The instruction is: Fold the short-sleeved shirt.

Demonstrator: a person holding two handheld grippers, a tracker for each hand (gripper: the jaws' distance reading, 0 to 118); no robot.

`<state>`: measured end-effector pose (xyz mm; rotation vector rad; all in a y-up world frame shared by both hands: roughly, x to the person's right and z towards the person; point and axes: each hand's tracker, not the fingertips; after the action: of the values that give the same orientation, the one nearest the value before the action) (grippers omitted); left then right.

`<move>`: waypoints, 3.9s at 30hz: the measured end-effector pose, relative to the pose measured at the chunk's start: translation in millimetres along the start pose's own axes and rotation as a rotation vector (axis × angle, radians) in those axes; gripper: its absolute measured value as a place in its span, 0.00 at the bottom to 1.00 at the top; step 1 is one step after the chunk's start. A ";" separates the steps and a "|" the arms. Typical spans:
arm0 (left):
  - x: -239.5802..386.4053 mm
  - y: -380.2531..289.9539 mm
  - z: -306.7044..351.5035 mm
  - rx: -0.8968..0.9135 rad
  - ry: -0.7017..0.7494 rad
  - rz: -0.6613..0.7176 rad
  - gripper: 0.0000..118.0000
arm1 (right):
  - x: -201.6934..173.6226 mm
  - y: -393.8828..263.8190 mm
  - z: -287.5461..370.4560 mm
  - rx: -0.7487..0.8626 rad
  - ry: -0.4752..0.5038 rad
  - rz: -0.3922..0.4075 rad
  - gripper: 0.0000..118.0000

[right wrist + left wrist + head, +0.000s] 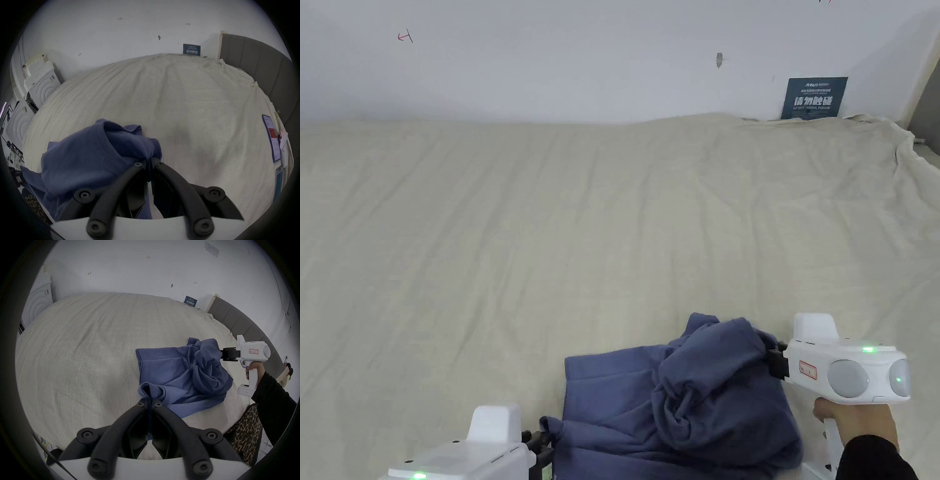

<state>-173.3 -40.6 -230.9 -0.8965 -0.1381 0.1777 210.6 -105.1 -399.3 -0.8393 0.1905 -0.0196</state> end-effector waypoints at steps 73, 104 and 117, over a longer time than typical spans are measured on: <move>-74.6 283.1 16.7 0.461 0.367 -0.158 0.00 | 56.5 174.0 134.8 0.546 -0.201 -0.035 0.02; -117.0 -52.4 74.5 0.203 0.351 -0.169 0.00 | 26.3 -135.7 207.3 0.275 -0.198 -0.134 0.02; -123.0 -57.6 26.0 0.066 0.399 -0.097 0.00 | 42.1 -161.4 153.6 -0.002 -0.261 -0.225 0.02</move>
<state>-292.9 -82.0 -175.2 -0.8417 0.1939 -0.0878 288.3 -103.7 -186.3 -0.8533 -0.1500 -0.1196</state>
